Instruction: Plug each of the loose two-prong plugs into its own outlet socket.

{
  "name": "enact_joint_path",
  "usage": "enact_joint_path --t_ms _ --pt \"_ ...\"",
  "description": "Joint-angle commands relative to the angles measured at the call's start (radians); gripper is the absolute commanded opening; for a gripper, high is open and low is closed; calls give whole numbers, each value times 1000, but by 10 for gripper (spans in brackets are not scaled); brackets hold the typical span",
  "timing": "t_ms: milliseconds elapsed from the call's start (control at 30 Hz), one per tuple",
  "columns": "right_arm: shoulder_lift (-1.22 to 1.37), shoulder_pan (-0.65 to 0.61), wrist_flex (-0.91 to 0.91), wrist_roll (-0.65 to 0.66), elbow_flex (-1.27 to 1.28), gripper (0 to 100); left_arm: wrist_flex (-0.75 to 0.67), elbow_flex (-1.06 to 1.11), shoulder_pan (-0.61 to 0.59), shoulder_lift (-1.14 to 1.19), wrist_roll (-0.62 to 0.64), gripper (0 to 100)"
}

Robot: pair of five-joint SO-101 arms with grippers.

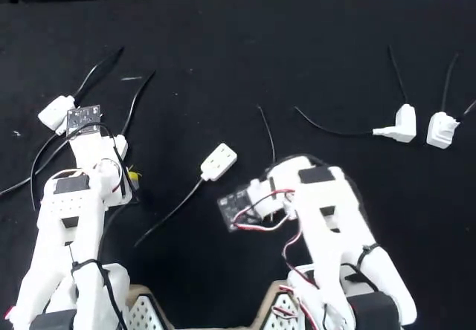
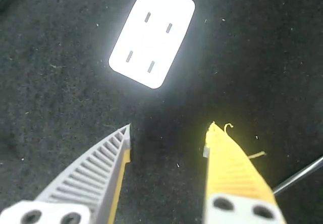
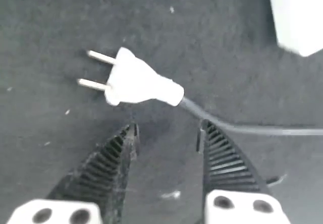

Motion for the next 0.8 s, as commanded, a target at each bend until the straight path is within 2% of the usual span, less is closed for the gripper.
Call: enact_joint_path --t_ms 0,567,633,733,767 --pt "-18 -66 -68 18 8 184 -14 -7 -4 -25 6 234" --pt "128 -112 -78 20 18 181 -14 -5 -4 -25 6 234" --pt "127 -115 -74 17 12 144 -14 -5 -4 -25 6 234" --pt "125 -114 -77 -52 7 3 -14 -5 -4 -25 6 234" --pt "125 -109 -72 -97 -1 25 -14 -5 -4 -25 6 234"
